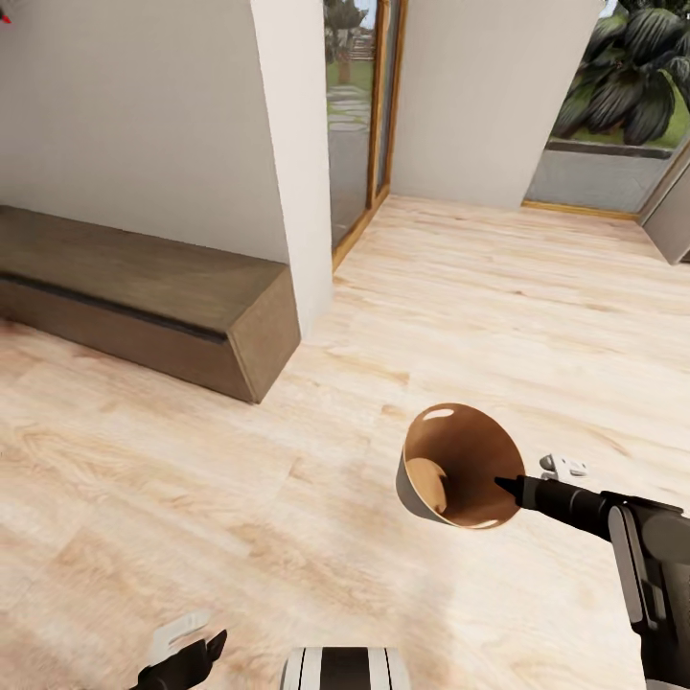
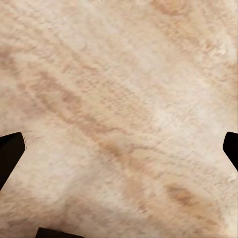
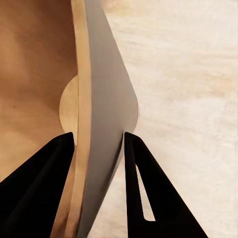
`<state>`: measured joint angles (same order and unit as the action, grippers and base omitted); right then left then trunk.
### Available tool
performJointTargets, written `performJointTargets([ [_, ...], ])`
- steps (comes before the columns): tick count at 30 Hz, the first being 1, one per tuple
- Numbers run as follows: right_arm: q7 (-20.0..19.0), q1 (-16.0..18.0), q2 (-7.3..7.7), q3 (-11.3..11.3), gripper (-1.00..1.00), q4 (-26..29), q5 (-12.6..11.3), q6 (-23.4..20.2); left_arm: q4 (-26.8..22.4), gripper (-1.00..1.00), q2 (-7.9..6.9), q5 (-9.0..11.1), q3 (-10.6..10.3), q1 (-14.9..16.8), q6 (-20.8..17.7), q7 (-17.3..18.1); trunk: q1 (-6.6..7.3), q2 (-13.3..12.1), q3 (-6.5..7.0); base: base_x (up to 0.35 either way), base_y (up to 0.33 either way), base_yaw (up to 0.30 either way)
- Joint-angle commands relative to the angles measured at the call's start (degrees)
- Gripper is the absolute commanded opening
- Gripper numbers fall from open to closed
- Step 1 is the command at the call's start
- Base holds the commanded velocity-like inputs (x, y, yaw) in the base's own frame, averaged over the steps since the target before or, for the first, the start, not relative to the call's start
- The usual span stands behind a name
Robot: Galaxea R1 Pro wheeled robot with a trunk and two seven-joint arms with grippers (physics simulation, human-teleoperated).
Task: Put the three can of soda from the living room inside the tash can in the kitchen.
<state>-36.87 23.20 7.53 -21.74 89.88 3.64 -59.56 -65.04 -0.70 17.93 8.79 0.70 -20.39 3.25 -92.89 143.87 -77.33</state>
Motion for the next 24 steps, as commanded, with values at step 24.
performJointTargets([
  [24,-0.1,0.0,0.12,0.0,-1.0,0.0,-1.7,-0.4,0.0,1.0,0.0,0.0,0.0,0.0,0.0,0.0,0.0,0.0,1.85,0.0,0.0,0.156],
])
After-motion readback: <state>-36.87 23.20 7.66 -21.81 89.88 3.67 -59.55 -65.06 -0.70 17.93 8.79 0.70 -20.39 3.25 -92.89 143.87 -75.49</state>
